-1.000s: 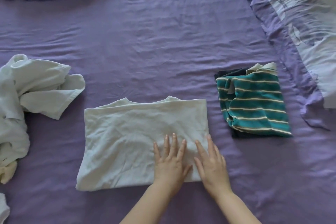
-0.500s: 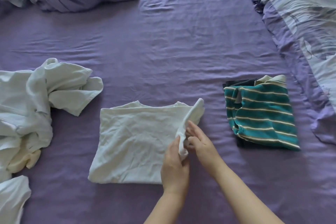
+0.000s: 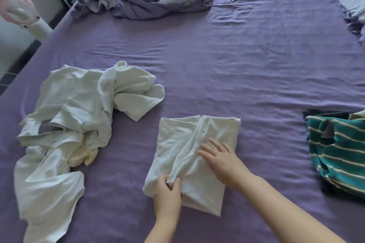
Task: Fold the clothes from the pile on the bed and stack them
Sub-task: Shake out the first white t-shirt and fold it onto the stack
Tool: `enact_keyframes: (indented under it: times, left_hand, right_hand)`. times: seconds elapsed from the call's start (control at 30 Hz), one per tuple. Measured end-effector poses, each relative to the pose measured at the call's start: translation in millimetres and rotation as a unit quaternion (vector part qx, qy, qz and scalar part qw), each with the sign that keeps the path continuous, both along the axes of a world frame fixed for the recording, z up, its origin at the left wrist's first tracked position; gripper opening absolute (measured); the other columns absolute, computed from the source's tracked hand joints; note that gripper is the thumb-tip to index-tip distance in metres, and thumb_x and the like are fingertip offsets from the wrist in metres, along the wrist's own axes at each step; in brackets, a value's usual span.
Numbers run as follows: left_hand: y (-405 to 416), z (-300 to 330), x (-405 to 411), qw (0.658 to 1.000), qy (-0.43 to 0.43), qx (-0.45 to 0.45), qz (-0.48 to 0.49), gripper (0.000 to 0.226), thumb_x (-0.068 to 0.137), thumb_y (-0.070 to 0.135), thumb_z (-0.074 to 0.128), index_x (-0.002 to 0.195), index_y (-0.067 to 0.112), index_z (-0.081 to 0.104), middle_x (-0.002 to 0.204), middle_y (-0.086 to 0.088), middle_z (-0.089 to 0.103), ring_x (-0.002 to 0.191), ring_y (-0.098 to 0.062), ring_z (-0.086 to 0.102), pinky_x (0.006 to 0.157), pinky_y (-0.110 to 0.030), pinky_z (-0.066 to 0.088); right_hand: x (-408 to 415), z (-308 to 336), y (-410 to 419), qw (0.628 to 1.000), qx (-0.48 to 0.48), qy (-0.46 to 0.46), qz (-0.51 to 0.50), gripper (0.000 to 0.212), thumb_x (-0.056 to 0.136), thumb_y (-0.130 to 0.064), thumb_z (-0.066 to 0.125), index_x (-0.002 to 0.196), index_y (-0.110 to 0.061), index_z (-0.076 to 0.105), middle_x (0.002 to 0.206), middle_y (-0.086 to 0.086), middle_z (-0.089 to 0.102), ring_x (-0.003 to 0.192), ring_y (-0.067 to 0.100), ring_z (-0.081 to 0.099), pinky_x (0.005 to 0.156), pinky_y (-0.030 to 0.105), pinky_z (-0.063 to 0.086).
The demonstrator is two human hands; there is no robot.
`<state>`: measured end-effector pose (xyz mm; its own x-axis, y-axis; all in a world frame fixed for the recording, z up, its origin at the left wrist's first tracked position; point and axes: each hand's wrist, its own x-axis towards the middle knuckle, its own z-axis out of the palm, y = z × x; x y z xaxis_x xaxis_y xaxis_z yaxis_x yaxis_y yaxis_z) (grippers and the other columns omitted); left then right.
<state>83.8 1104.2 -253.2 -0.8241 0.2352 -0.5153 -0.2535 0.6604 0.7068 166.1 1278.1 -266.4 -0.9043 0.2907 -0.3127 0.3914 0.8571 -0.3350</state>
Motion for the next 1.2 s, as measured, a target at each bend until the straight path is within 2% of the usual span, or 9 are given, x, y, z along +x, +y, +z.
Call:
enact_keyframes:
  times: [0.13, 0.27, 0.37, 0.43, 0.63, 0.73, 0.83, 1.03, 1.2]
  left_hand:
    - [2, -7, -19, 0.998, 0.004, -0.024, -0.058, 0.025, 0.084, 0.032, 0.067, 0.104, 0.021, 0.056, 0.094, 0.009, 0.064, 0.089, -0.014, 0.062, 0.084, -0.032, 0.049]
    - [14, -2, -35, 0.986, 0.019, -0.035, -0.163, 0.018, 0.082, 0.038, 0.068, 0.091, 0.034, 0.053, 0.086, 0.020, 0.061, 0.086, -0.003, 0.057, 0.071, -0.016, 0.039]
    - [12, 6, -48, 0.979, 0.028, -0.003, -0.203, 0.010, 0.083, 0.029, 0.067, 0.080, 0.035, 0.061, 0.072, 0.020, 0.064, 0.075, 0.004, 0.057, 0.064, -0.006, 0.039]
    - [5, 7, -55, 0.976, 0.036, 0.018, -0.214, 0.011, 0.082, 0.027, 0.067, 0.079, 0.038, 0.063, 0.070, 0.020, 0.062, 0.073, 0.004, 0.057, 0.068, -0.013, 0.043]
    - [-8, 7, -65, 0.973, -0.016, 0.105, -0.207, 0.019, 0.084, 0.012, 0.066, 0.084, 0.031, 0.068, 0.063, 0.017, 0.057, 0.062, 0.006, 0.049, 0.064, -0.010, 0.040]
    - [-11, 3, -67, 0.973, -0.030, 0.092, -0.208, 0.016, 0.083, 0.014, 0.066, 0.078, 0.029, 0.063, 0.059, 0.020, 0.054, 0.058, 0.003, 0.047, 0.062, -0.013, 0.041]
    - [-19, -1, -72, 0.977, -0.049, 0.074, -0.194, 0.012, 0.083, 0.014, 0.065, 0.078, 0.024, 0.060, 0.067, 0.012, 0.057, 0.057, -0.001, 0.050, 0.060, -0.022, 0.046]
    - [-44, -5, -89, 0.981, -0.088, 0.045, -0.169, 0.008, 0.079, 0.015, 0.068, 0.081, 0.015, 0.061, 0.073, 0.003, 0.063, 0.067, -0.012, 0.056, 0.072, -0.046, 0.056]
    - [-58, -8, -97, 0.981, -0.016, -0.041, -0.190, 0.014, 0.076, 0.028, 0.068, 0.075, 0.020, 0.056, 0.078, 0.008, 0.058, 0.073, -0.009, 0.053, 0.072, -0.030, 0.047]
  right_hand:
    - [-36, 0, 15, 0.997, 0.048, -0.031, 0.059, 0.056, 0.098, -0.016, 0.030, 0.148, -0.033, 0.011, 0.159, -0.007, 0.003, 0.145, 0.020, -0.009, 0.116, 0.044, -0.001]
    - [-75, 10, 30, 0.984, 0.082, -0.077, 0.138, 0.064, 0.097, -0.016, 0.039, 0.148, -0.037, 0.008, 0.158, -0.008, 0.004, 0.145, 0.021, -0.014, 0.115, 0.049, -0.006]
    - [-98, 21, 41, 0.979, 0.079, -0.117, 0.150, 0.059, 0.089, -0.032, 0.054, 0.141, -0.039, 0.029, 0.144, -0.005, 0.037, 0.142, 0.022, 0.013, 0.113, 0.054, -0.003]
    - [-107, 30, 50, 0.970, 0.090, -0.156, 0.161, 0.054, 0.082, -0.042, 0.061, 0.133, -0.040, 0.042, 0.131, -0.004, 0.048, 0.133, 0.022, 0.025, 0.113, 0.054, 0.000]
    - [-116, 52, 75, 0.952, 0.110, -0.217, 0.187, 0.041, 0.074, -0.039, 0.069, 0.113, -0.031, 0.059, 0.124, -0.005, 0.045, 0.127, 0.019, 0.025, 0.114, 0.052, 0.010]
    - [-125, 60, 75, 0.947, 0.098, -0.250, 0.175, 0.022, 0.073, -0.029, 0.064, 0.092, -0.028, 0.051, 0.111, -0.004, 0.054, 0.106, 0.020, 0.049, 0.084, 0.036, 0.043]
    - [-137, 65, 70, 0.950, 0.099, -0.242, 0.170, 0.022, 0.075, -0.022, 0.058, 0.089, -0.027, 0.042, 0.096, -0.003, 0.053, 0.085, 0.023, 0.052, 0.059, 0.029, 0.035]
    - [-168, 58, 43, 0.973, 0.110, -0.092, 0.181, 0.045, 0.083, -0.027, 0.061, 0.125, -0.028, 0.044, 0.114, 0.000, 0.049, 0.100, 0.025, 0.054, 0.071, 0.030, 0.032]
    - [-166, 27, 23, 0.993, 0.114, 0.017, 0.033, 0.069, 0.086, -0.034, 0.061, 0.144, -0.030, 0.025, 0.145, -0.002, 0.034, 0.133, 0.021, 0.031, 0.104, 0.033, 0.026]
